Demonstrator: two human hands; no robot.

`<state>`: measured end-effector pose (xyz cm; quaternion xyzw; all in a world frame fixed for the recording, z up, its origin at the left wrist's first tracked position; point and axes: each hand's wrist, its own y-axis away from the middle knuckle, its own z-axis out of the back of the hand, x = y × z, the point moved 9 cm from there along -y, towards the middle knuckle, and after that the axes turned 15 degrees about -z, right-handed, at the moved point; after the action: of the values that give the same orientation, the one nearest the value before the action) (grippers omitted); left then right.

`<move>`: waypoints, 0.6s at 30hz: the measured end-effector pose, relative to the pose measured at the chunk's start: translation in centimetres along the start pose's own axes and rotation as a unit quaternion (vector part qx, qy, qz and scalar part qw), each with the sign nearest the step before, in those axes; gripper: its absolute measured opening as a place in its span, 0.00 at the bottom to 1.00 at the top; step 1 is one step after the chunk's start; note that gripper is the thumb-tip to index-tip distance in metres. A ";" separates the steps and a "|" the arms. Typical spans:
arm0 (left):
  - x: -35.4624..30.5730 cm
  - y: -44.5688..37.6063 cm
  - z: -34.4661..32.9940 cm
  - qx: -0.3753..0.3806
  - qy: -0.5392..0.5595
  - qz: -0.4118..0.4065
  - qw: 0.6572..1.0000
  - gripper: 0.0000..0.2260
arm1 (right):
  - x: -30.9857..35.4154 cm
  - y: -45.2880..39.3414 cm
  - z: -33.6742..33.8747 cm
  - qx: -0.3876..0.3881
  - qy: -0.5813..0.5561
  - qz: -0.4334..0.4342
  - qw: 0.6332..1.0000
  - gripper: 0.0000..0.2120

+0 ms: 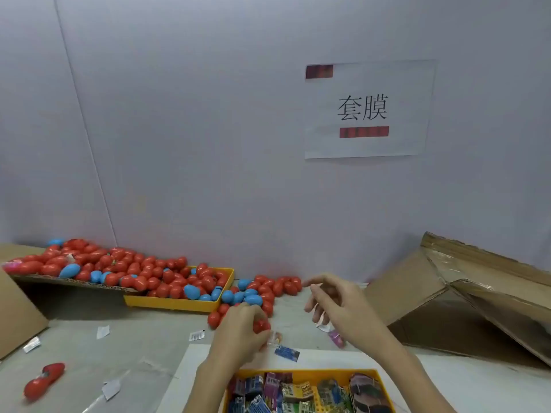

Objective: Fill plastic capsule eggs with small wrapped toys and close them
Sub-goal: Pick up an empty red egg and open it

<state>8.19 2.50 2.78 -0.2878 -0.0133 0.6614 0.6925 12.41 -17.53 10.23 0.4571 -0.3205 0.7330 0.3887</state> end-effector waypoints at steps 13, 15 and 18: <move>-0.5 0.0 0.8 -0.011 0.119 -0.032 0.992 0.20 | -0.5 -0.2 -0.4 0.004 0.049 -0.022 0.999 0.08; -2.4 -0.2 2.5 -0.055 0.184 -0.068 0.979 0.20 | -0.7 -0.1 -0.5 -0.003 0.068 -0.035 0.997 0.08; -5.8 -0.6 5.6 -0.112 0.266 -0.132 0.948 0.20 | -0.5 0.1 -0.8 0.003 0.059 -0.056 0.997 0.11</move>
<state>5.77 -0.65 9.80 -0.5249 0.0592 0.4574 0.7154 12.12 -17.03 9.41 0.4309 -0.2687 0.7370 0.4460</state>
